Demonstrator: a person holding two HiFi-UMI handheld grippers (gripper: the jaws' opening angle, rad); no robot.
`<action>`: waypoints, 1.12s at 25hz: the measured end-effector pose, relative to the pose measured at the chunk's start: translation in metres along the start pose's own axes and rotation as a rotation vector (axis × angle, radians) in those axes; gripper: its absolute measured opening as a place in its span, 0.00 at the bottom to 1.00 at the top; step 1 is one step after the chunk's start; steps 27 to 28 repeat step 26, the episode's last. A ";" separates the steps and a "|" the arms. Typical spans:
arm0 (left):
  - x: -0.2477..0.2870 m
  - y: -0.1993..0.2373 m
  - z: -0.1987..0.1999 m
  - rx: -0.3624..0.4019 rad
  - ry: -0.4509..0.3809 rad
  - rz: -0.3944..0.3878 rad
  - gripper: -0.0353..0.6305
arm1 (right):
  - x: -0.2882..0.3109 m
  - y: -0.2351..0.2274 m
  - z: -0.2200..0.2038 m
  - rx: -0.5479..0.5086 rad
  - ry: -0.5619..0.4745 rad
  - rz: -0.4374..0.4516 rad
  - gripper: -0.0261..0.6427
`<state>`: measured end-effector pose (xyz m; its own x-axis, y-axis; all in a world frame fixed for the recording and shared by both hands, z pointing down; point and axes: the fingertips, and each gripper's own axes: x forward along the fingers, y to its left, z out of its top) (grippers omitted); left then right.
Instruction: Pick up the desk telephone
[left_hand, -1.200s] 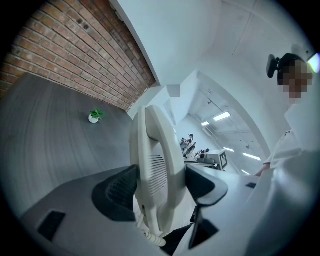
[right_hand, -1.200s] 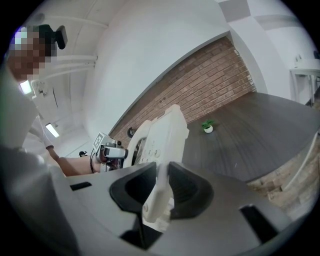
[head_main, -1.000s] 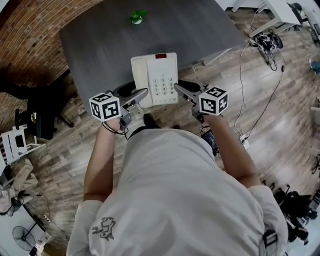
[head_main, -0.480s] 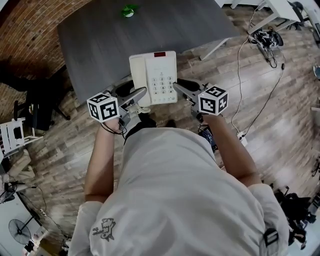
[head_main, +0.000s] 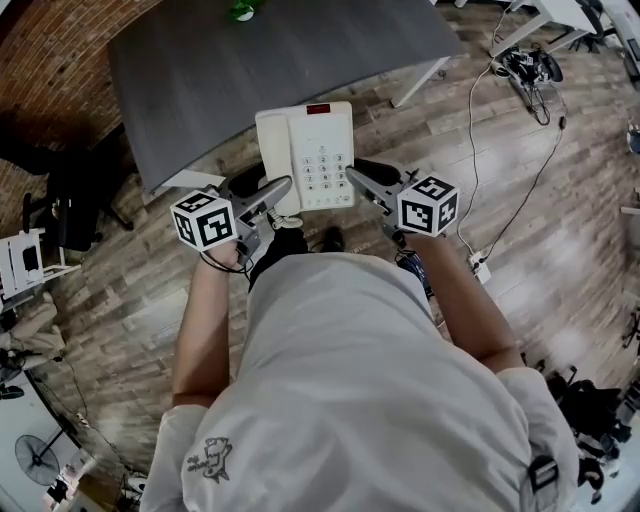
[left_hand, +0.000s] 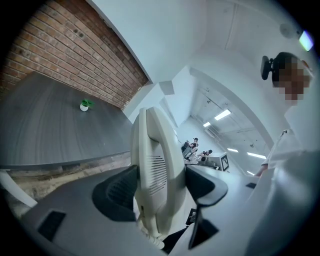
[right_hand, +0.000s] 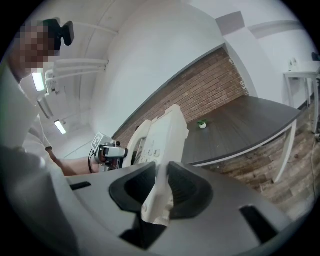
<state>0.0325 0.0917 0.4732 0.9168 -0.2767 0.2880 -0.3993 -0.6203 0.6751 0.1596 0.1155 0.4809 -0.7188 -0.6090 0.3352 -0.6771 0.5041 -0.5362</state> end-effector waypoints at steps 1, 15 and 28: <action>0.000 -0.001 0.000 -0.001 0.000 0.001 0.53 | -0.001 0.000 0.000 0.001 0.000 -0.001 0.17; -0.005 -0.013 0.000 -0.009 -0.014 0.014 0.53 | -0.010 0.009 0.003 -0.001 0.006 0.011 0.17; -0.014 -0.029 -0.014 0.009 -0.027 0.025 0.53 | -0.023 0.022 -0.009 -0.014 -0.010 0.021 0.17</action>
